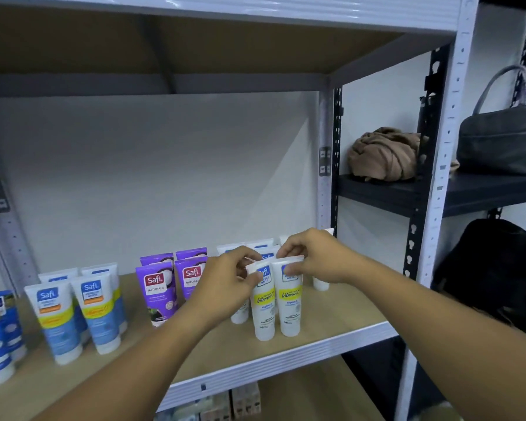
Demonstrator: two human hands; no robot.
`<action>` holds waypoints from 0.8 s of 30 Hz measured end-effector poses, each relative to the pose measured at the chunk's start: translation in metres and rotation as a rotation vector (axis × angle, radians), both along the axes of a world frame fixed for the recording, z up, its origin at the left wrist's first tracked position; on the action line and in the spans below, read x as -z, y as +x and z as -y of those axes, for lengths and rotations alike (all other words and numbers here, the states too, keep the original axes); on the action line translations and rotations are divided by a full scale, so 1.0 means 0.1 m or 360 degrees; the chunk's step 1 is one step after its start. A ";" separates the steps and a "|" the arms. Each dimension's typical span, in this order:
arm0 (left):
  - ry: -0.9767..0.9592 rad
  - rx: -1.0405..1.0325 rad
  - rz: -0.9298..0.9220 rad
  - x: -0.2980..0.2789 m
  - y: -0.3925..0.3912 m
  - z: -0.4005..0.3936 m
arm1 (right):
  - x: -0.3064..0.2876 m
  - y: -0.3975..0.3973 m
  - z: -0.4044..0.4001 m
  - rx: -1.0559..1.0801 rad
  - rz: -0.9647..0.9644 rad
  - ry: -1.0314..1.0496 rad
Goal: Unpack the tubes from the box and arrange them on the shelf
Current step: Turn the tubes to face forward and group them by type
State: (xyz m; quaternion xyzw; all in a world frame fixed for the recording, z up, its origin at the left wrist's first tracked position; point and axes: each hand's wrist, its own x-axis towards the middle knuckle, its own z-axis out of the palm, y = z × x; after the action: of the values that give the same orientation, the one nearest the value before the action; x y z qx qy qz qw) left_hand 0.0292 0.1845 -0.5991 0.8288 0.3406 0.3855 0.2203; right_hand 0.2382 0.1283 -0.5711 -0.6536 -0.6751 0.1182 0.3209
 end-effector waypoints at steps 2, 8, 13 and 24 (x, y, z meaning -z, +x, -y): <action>-0.0187 0.0043 0.0216 0.16 0.01 0.08 | 0.16 0.00 0.05 0.0008 -0.0319 0.0068; -0.0343 0.0014 0.0459 0.63 0.05 0.23 | 0.80 -0.07 0.19 0.0097 -0.0747 0.0200; -0.0379 -0.0061 0.0432 0.89 0.09 0.26 | 1.19 -0.13 0.24 0.0155 -0.0743 0.0236; -0.0360 -0.0044 0.0346 1.03 0.02 0.18 | 1.30 -0.08 0.31 0.0190 -0.0665 0.0308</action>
State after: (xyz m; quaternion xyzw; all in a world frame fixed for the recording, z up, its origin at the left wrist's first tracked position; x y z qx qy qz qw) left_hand 0.0311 0.1662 -0.7021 0.7473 0.3675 0.4350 0.3425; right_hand 0.2303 0.0969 -0.7009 -0.6200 -0.5623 0.1665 0.5213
